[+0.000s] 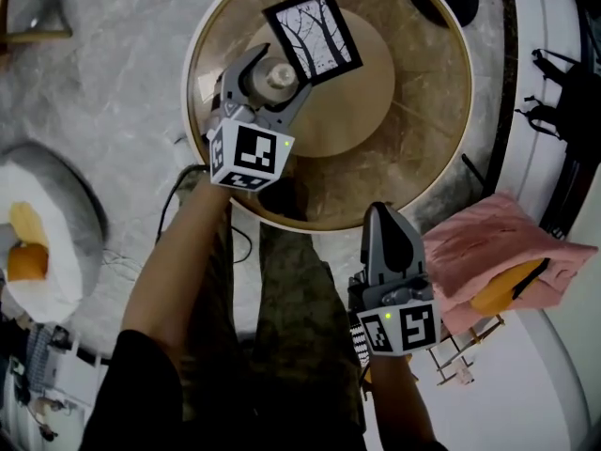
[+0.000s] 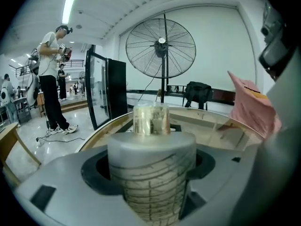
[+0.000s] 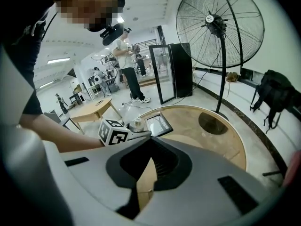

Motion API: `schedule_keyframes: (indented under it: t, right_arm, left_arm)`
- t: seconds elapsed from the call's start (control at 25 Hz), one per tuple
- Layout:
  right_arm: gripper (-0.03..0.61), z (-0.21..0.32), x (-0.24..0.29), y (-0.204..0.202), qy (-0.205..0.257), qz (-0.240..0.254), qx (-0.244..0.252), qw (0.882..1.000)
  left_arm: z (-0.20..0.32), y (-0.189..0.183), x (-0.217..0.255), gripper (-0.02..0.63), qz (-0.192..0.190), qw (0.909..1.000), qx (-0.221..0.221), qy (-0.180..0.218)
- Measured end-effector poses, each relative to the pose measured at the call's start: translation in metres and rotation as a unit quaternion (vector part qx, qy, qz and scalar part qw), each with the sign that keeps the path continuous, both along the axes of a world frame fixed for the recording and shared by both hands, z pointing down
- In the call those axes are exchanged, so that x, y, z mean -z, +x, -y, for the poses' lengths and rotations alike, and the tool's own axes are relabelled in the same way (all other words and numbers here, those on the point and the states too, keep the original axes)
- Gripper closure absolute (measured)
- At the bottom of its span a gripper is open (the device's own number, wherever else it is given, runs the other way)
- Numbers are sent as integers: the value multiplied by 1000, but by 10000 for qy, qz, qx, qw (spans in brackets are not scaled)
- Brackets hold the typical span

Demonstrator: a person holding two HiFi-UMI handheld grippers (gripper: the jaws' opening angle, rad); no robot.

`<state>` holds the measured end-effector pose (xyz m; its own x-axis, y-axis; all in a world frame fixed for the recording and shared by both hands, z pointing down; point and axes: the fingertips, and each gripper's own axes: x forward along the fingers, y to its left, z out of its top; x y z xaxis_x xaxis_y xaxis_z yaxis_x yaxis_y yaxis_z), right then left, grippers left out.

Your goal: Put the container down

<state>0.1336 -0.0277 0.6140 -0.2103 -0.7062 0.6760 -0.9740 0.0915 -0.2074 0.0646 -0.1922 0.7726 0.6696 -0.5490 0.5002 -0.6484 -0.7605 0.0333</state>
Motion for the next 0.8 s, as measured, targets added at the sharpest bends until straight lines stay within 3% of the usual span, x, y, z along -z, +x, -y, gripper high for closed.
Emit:
schedule_keyframes:
  t: [0.24,0.44,0.8]
  right_arm:
    - [557,-9,-12,11,-105,-21,-79,9999]
    - [557,-9,-16,5,-27,28,-56,10000]
    - [557,-2,-29,-14,-188,155,147,9996]
  left_arm:
    - [2,0,0,262,4,9999,150,21]
    - [1,-1,-3,262,30,9996,48,-281]
    - [-13,-10,-11,261,384,9988,-253,-186]
